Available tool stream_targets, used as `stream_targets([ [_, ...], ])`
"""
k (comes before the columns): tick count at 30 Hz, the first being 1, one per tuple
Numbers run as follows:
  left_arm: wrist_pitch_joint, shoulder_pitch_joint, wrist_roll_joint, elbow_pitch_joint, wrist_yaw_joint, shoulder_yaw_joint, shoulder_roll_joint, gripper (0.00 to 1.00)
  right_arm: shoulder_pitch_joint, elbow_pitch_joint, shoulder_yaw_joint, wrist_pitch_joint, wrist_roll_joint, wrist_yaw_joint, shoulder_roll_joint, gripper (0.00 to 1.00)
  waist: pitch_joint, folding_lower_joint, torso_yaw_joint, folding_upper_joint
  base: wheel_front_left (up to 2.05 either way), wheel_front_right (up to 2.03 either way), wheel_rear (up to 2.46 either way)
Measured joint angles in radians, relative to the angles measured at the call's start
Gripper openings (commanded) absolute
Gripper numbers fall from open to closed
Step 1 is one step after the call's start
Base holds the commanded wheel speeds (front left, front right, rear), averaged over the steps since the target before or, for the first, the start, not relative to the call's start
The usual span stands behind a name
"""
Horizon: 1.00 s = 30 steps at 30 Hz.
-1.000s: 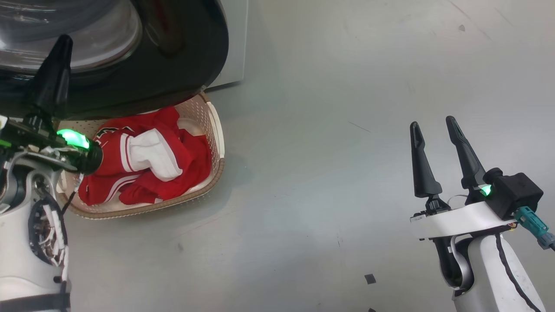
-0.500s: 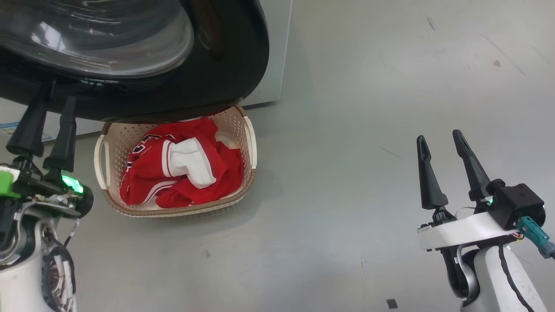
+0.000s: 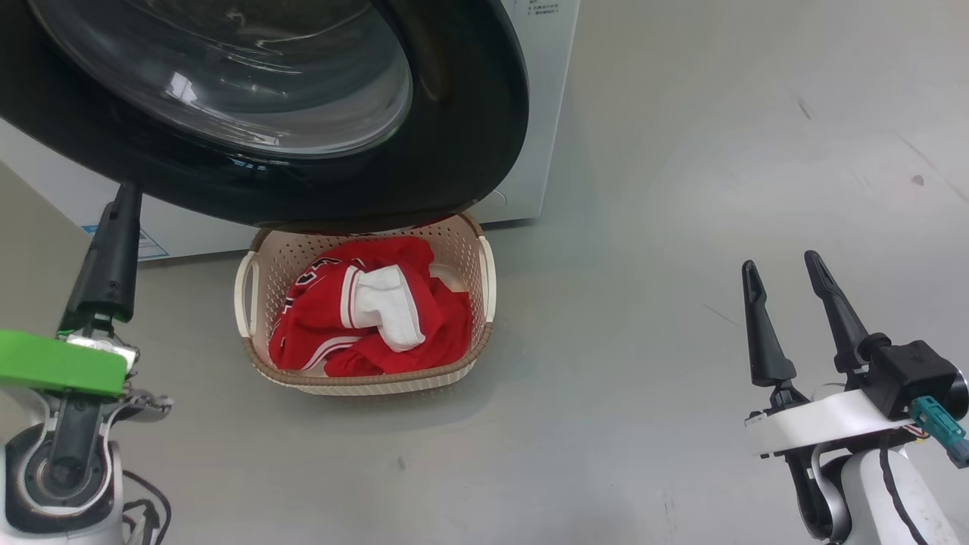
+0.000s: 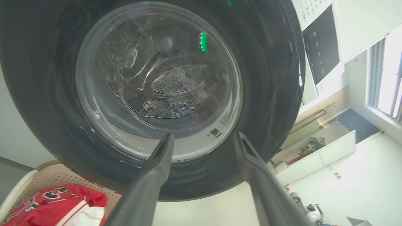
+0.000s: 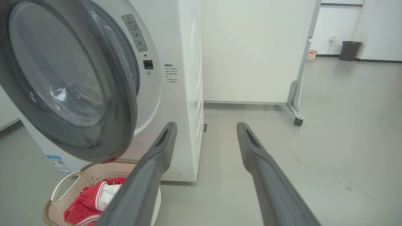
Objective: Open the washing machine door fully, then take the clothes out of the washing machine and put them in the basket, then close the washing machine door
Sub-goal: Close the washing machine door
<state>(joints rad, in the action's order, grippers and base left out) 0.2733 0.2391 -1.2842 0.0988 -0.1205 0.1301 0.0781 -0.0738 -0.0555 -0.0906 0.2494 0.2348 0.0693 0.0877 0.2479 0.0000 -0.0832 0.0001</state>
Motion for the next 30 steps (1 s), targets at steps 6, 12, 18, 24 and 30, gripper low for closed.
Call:
stream_targets([
  [6, -0.123, -0.089, 0.357, 0.071, 0.000, -0.108, 0.128, 1.00, 0.009, 0.000, -0.001, 0.000, -0.012, 0.000, 0.006, 1.00, -0.033, 0.0000, 0.022, 0.0000, 0.00, 0.00, 0.00],
  [12, -0.232, -0.180, 0.559, 0.042, -0.001, -0.165, 0.130, 1.00, 0.031, -0.002, -0.009, 0.000, -0.016, 0.000, 0.004, 1.00, -0.062, 0.0000, 0.029, 0.0000, 0.00, 0.00, 0.00],
  [18, -0.305, -0.235, 0.709, 0.017, 0.022, -0.203, 0.125, 1.00, 0.066, -0.010, -0.015, 0.000, -0.026, 0.000, 0.003, 1.00, -0.085, 0.0000, 0.029, 0.0000, 0.00, 0.00, 0.00],
  [24, -0.351, -0.278, 0.797, -0.015, 0.075, -0.242, 0.108, 1.00, 0.087, -0.018, -0.016, 0.000, -0.036, -0.002, 0.003, 1.00, -0.107, 0.0000, 0.026, -0.0001, 0.00, 0.00, 0.00],
  [30, -0.376, -0.306, 0.834, -0.030, 0.107, -0.277, 0.080, 1.00, 0.111, -0.017, -0.017, 0.000, -0.044, -0.010, 0.004, 1.00, -0.129, 0.0000, 0.025, 0.0000, 0.00, 0.00, 0.00],
])
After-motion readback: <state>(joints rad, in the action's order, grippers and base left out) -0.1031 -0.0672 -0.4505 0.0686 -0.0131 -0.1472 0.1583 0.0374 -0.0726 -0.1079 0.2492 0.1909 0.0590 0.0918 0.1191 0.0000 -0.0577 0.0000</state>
